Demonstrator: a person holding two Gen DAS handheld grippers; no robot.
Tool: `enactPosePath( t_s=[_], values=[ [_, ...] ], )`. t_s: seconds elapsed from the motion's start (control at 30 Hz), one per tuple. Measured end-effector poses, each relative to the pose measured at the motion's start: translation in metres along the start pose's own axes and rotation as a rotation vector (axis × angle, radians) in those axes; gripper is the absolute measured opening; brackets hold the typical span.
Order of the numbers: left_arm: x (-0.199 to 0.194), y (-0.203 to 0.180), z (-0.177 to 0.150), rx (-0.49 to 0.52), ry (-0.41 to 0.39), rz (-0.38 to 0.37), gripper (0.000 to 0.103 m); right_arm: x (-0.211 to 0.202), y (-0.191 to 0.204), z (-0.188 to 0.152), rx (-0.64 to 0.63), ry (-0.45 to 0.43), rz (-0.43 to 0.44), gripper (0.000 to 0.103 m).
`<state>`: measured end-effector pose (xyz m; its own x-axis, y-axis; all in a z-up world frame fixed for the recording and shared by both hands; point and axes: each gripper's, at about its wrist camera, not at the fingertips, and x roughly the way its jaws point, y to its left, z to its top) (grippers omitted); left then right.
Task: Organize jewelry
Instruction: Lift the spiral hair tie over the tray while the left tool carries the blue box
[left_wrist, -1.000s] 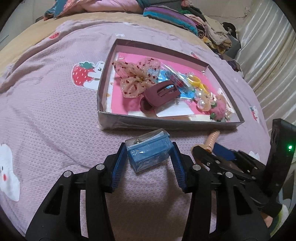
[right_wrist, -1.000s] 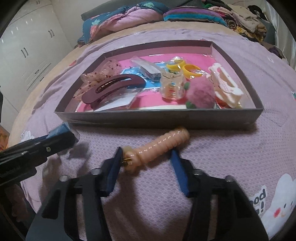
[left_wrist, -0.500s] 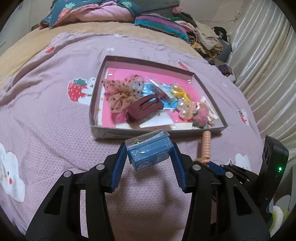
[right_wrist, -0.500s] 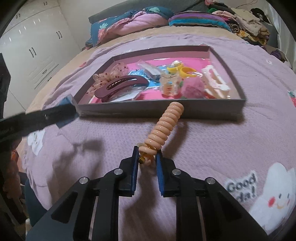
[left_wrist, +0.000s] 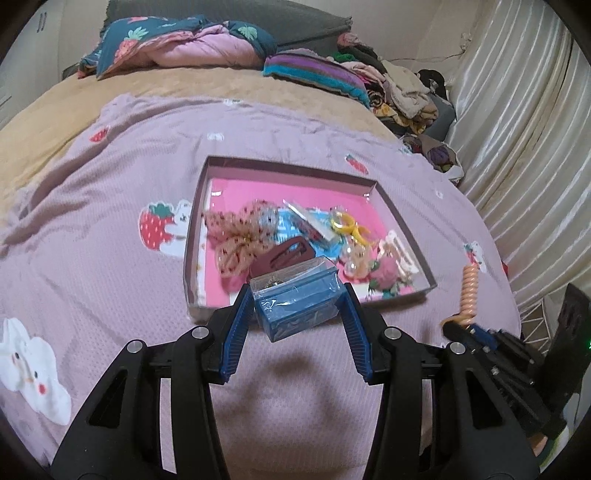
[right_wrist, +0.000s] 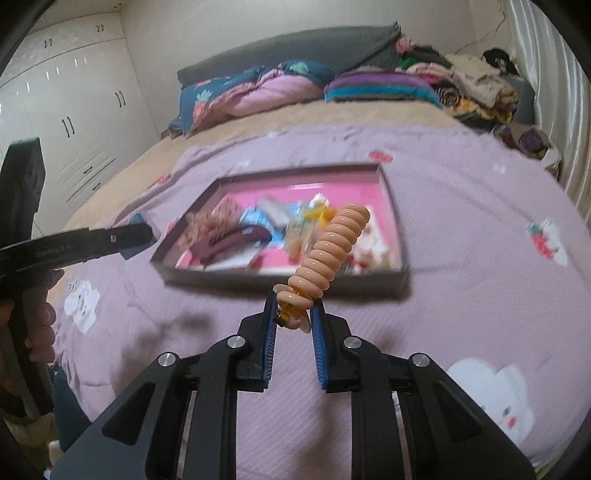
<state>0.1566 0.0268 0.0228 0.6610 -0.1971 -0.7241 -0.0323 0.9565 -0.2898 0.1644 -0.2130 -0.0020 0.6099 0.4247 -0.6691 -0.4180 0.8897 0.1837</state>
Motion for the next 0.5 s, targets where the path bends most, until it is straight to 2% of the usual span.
enactPosePath(
  t_s=[0.5],
  values=[
    [0.018, -0.020, 0.032, 0.040, -0.015, -0.012, 0.039, -0.001, -0.016, 0.053, -0.101, -0.048, -0.064, 0.017]
  ],
)
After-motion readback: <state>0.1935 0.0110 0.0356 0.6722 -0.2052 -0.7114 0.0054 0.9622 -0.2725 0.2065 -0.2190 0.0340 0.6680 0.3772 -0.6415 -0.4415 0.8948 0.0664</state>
